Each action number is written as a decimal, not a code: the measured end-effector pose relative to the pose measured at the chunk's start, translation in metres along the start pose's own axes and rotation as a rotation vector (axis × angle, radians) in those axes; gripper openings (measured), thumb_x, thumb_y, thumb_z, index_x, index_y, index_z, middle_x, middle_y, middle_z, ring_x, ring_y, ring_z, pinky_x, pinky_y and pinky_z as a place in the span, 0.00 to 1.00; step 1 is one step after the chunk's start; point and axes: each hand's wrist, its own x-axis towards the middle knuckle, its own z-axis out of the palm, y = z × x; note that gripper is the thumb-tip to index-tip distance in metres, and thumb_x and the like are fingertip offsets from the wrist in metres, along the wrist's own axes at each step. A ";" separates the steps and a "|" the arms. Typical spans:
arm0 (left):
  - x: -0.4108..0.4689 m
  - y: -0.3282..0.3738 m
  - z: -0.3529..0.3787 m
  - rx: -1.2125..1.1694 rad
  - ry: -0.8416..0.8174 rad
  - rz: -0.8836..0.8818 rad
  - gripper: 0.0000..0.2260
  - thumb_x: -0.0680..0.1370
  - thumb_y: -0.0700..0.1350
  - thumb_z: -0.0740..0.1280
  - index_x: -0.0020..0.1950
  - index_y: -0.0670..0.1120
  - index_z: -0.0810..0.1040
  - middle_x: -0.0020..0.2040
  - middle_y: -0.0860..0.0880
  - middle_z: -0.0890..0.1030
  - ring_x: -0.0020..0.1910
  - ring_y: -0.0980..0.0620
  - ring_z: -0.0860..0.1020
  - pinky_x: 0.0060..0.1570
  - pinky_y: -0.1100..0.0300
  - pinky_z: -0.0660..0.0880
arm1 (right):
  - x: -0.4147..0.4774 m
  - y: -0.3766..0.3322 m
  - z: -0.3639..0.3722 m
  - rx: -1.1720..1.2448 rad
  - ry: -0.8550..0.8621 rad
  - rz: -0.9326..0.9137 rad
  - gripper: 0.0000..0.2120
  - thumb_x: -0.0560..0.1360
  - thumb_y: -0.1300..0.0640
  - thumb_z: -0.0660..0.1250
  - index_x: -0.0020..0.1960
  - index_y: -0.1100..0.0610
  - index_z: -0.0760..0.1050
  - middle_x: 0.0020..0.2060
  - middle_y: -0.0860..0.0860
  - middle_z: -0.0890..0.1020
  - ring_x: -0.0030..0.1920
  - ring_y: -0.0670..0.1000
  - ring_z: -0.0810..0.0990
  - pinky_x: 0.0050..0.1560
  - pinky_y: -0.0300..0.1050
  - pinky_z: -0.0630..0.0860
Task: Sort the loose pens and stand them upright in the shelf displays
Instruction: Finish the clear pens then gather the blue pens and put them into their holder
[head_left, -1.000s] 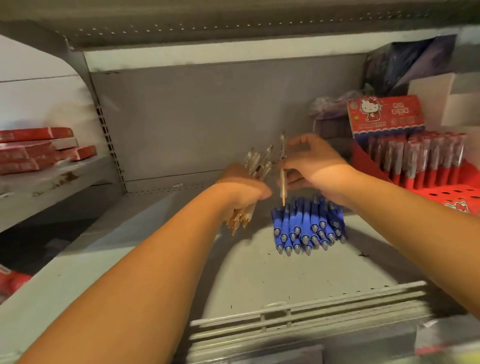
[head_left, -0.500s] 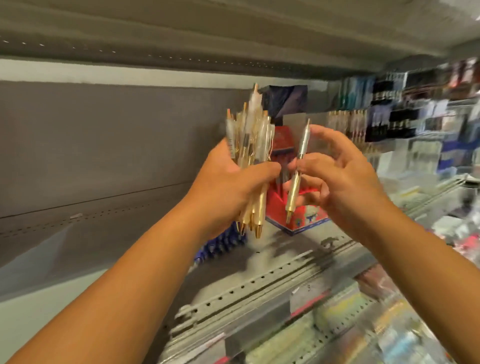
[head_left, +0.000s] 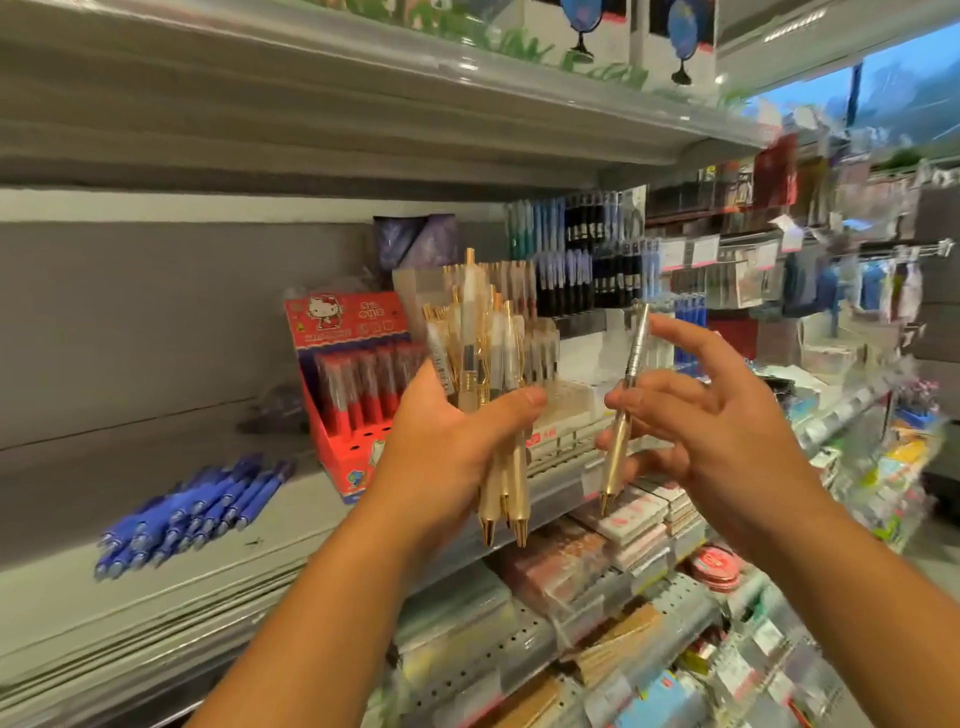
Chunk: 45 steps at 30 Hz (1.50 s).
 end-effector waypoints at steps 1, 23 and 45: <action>0.002 -0.003 0.014 -0.006 0.015 -0.004 0.13 0.68 0.45 0.75 0.51 0.52 0.78 0.39 0.55 0.84 0.40 0.55 0.82 0.44 0.51 0.76 | 0.001 0.000 -0.015 -0.006 -0.010 0.010 0.28 0.68 0.61 0.73 0.66 0.46 0.71 0.38 0.55 0.82 0.39 0.62 0.85 0.29 0.50 0.80; 0.122 -0.108 0.051 0.056 0.373 0.062 0.20 0.65 0.49 0.75 0.56 0.53 0.77 0.47 0.53 0.86 0.46 0.52 0.85 0.40 0.59 0.81 | 0.178 0.108 -0.095 -0.048 -0.131 -0.098 0.28 0.75 0.67 0.70 0.65 0.40 0.71 0.39 0.56 0.83 0.42 0.56 0.86 0.34 0.51 0.83; 0.138 -0.149 0.068 0.482 0.753 0.046 0.20 0.71 0.51 0.75 0.61 0.58 0.75 0.56 0.54 0.84 0.56 0.51 0.82 0.58 0.43 0.77 | 0.256 0.192 -0.079 -0.554 -0.459 -0.272 0.29 0.75 0.56 0.71 0.66 0.35 0.60 0.32 0.44 0.79 0.31 0.43 0.79 0.31 0.45 0.79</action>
